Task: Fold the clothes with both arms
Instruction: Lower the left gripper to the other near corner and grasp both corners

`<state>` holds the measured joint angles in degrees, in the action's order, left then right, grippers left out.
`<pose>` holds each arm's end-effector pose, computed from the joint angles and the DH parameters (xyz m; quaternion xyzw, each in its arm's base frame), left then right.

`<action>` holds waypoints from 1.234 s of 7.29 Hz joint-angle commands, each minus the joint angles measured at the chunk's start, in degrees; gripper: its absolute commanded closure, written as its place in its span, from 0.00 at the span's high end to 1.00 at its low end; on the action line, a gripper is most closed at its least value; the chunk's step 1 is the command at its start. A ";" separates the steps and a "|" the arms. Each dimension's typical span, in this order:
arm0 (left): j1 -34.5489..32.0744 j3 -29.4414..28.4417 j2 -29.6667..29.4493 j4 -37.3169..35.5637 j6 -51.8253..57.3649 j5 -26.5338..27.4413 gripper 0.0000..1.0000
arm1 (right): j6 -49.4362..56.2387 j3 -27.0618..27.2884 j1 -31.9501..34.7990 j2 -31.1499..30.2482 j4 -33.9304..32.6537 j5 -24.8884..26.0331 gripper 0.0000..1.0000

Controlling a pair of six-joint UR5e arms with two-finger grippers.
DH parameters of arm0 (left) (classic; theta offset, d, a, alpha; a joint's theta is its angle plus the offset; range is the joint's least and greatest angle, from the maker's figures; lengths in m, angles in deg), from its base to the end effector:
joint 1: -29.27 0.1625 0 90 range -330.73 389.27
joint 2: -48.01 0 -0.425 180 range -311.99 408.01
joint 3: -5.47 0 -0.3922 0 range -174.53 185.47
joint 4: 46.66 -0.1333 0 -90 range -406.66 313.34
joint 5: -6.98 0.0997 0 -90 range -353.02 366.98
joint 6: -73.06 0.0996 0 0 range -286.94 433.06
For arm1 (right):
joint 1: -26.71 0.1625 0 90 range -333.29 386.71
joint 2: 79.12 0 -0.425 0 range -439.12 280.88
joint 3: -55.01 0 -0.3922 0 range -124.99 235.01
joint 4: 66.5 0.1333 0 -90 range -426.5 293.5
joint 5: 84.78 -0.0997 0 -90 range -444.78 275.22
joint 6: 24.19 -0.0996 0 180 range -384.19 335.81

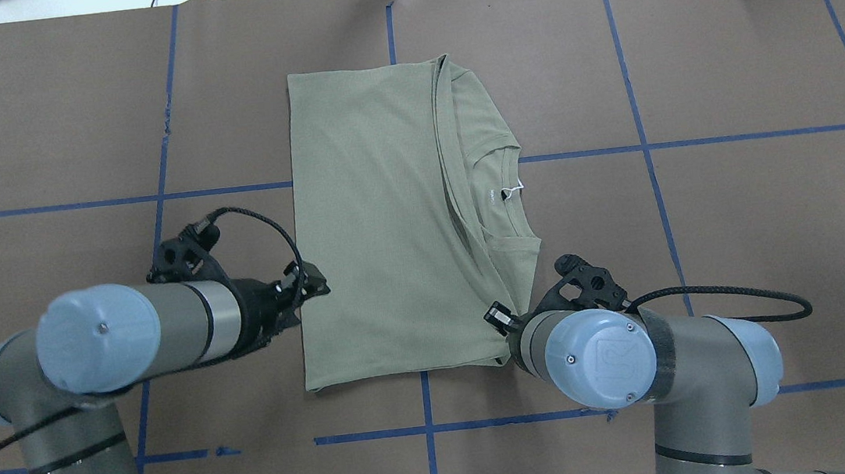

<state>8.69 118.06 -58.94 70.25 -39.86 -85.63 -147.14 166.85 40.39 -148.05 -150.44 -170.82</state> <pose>0.4766 -0.3165 0.2677 -0.0302 0.5473 -0.2983 0.7814 -0.5308 -0.2735 0.2821 -0.0383 -0.4136 0.3731 0.8296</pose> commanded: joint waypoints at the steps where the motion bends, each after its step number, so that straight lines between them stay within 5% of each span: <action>1: 8.68 -0.26 1.56 -1.95 -3.80 5.67 0.65 | -0.01 0.04 -0.06 -0.32 0.09 0.07 0.00; 7: 8.45 -3.61 1.13 -1.95 -3.19 6.21 0.65 | -0.01 0.31 0.03 -0.67 0.09 0.16 0.00; 9: 8.45 -3.70 0.95 -1.95 -3.27 6.13 0.50 | -0.01 0.31 -0.06 -0.67 0.09 0.16 0.00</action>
<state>17.16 114.49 -57.92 68.30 -43.07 -79.45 -147.15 167.15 40.40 -148.73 -150.35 -170.65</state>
